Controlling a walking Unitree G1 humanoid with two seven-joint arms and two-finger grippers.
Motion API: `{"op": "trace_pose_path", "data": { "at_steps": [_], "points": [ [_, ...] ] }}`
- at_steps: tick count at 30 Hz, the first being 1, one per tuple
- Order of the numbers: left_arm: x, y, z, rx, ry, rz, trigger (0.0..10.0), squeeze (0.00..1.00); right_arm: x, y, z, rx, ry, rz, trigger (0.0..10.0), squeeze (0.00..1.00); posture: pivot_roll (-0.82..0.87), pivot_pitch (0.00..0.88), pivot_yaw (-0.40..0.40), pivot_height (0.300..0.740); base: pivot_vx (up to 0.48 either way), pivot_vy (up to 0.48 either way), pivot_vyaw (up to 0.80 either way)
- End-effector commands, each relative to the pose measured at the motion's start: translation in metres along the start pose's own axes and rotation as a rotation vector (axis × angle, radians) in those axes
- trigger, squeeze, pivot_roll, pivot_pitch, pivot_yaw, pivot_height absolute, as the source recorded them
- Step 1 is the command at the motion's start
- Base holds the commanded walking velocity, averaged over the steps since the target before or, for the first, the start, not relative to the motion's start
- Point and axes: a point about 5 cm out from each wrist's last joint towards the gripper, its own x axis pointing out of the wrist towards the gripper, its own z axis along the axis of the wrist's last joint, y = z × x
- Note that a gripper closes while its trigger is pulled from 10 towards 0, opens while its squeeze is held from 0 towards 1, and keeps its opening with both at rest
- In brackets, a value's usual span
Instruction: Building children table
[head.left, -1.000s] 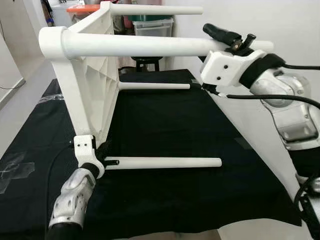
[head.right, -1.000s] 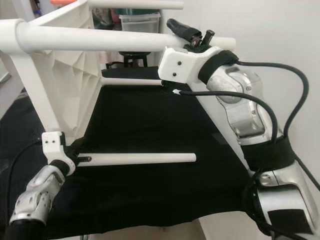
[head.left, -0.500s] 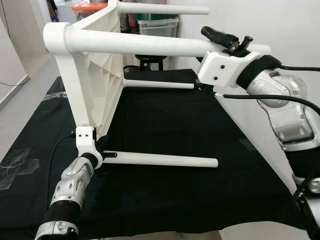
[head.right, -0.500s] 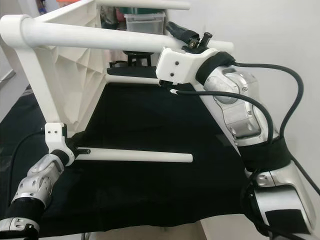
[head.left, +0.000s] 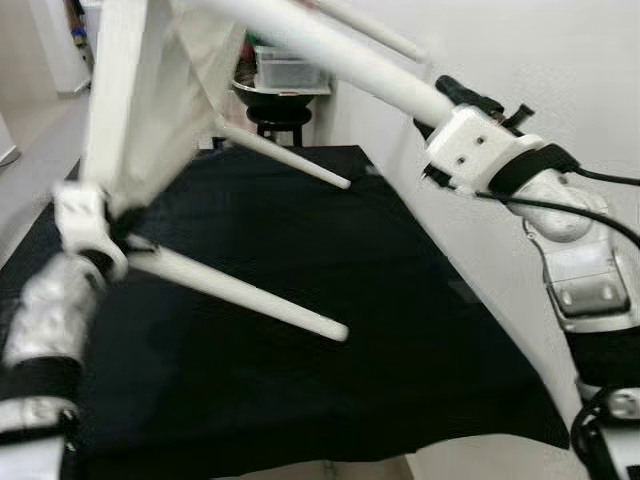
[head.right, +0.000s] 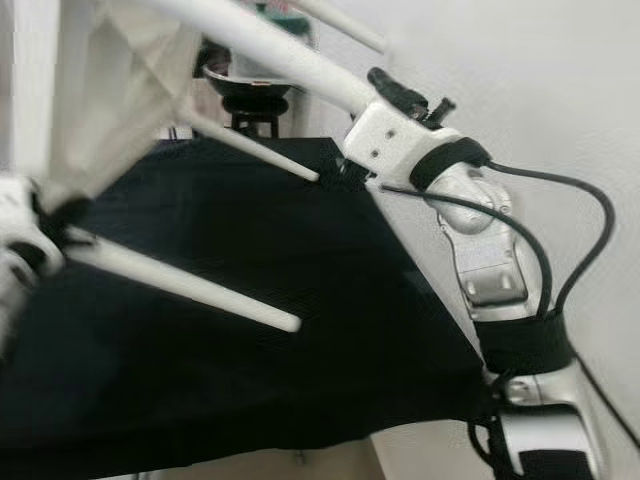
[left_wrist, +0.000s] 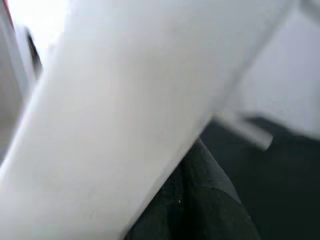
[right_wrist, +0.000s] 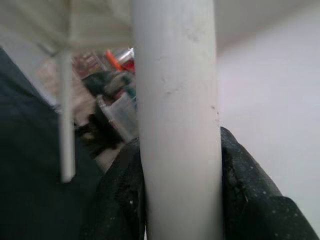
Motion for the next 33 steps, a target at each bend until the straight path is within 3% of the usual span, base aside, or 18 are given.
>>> {"op": "trace_pose_path", "data": {
  "at_steps": [1, 2, 3, 4, 5, 8, 9, 11, 12, 14, 20, 21, 23, 24, 27, 33],
  "points": [
    [0.002, 0.03, 0.054, 0.036, -0.151, 0.101, 10.0, 0.0, -0.011, 0.01, -0.056, 0.243, 0.26, -0.034, 0.0, 0.0, -0.03, 0.0, -0.03, 0.74, 0.0, 0.0, 0.0],
    [0.006, 0.027, 0.071, 0.049, -0.196, 0.08, 10.0, 0.0, -0.008, 0.021, -0.055, 0.302, 0.254, -0.012, 0.0, 0.0, -0.03, 0.0, -0.03, 0.74, 0.0, 0.0, 0.0],
    [0.006, 0.027, 0.071, 0.049, -0.196, 0.08, 10.0, 0.0, -0.008, 0.021, -0.055, 0.302, 0.254, -0.012, 0.0, 0.0, -0.03, 0.0, -0.03, 0.74, 0.0, 0.0, 0.0],
    [0.01, 0.023, 0.087, 0.064, -0.237, 0.058, 10.0, 0.0, -0.005, 0.032, -0.053, 0.357, 0.25, 0.011, 0.0, 0.0, -0.02, 0.0, -0.028, 0.74, 0.0, 0.0, 0.0],
    [0.015, 0.013, 0.107, 0.085, -0.29, 0.013, 10.0, 0.0, 0.001, 0.054, -0.051, 0.443, 0.252, 0.059, 0.0, 0.0, -0.01, 0.0, -0.024, 0.74, 0.0, 0.0, 0.0],
    [0.018, 0.006, 0.119, 0.101, -0.32, -0.017, 10.0, 0.0, 0.004, 0.068, -0.049, 0.496, 0.255, 0.09, 0.0, 0.0, -0.01, 0.0, -0.024, 0.74, 0.0, 0.0, 0.0],
    [0.02, -0.002, 0.128, 0.104, -0.344, -0.052, 10.0, 0.0, 0.007, 0.086, -0.047, 0.545, 0.263, 0.122, 0.0, 0.0, 0.0, 0.0, -0.021, 0.74, 0.0, 0.0, 0.0],
    [0.021, -0.017, 0.129, 0.105, -0.344, -0.113, 10.0, 0.0, 0.007, 0.115, -0.042, 0.619, 0.287, 0.177, 0.0, 0.0, 0.01, 0.0, -0.017, 0.74, 0.0, 0.0, 0.0],
    [0.021, -0.017, 0.129, 0.105, -0.344, -0.113, 10.0, 0.0, 0.007, 0.115, -0.042, 0.619, 0.287, 0.177, 0.0, 0.0, 0.01, 0.0, -0.017, 0.74, 0.0, 0.0, 0.0],
    [0.02, -0.024, 0.12, 0.096, -0.313, -0.139, 10.0, 0.0, 0.005, 0.131, -0.04, 0.682, 0.322, 0.206, 0.0, 0.0, 0.01, 0.0, -0.013, 0.74, 0.0, 0.0, 0.0],
    [0.017, -0.042, 0.09, 0.054, -0.219, -0.179, 10.0, 0.0, 0.003, 0.144, -0.035, 0.713, 0.345, 0.23, 0.0, 0.0, -0.01, 0.0, -0.003, 0.74, 0.0, 0.0, 0.0],
    [0.016, -0.05, 0.079, 0.041, -0.192, -0.193, 10.0, 0.0, 0.003, 0.144, -0.036, 0.72, 0.353, 0.219, 10.0, 0.0, -0.02, 0.0, -0.003, 0.74, 0.0, 0.0, 0.0],
    [0.014, -0.056, 0.072, 0.032, -0.172, -0.204, 10.0, 0.0, 0.003, 0.145, -0.037, 0.727, 0.36, 0.211, 10.0, 0.0, -0.02, 0.0, -0.003, 0.74, 0.0, 0.0, 0.0],
    [0.012, -0.064, 0.064, 0.014, -0.147, -0.221, 10.0, 0.0, 0.002, 0.145, -0.037, 0.738, 0.348, 0.212, 10.0, 1.0, -0.03, 0.0, 0.003, 0.74, 0.0, 0.0, 0.0],
    [0.005, -0.08, 0.046, -0.02, -0.099, -0.257, 10.0, 0.0, -0.003, 0.141, -0.036, 0.759, 0.306, 0.216, 10.0, 1.0, -0.04, 0.0, 0.003, 0.74, 0.0, 0.0, 0.0],
    [-0.002, -0.09, 0.031, -0.046, -0.052, -0.281, 10.0, 0.0, -0.016, 0.136, -0.046, 0.758, 0.303, 0.228, 10.0, 1.0, -0.06, 0.0, 0.004, 0.74, 0.0, 0.0, 0.0]
  ]
}}
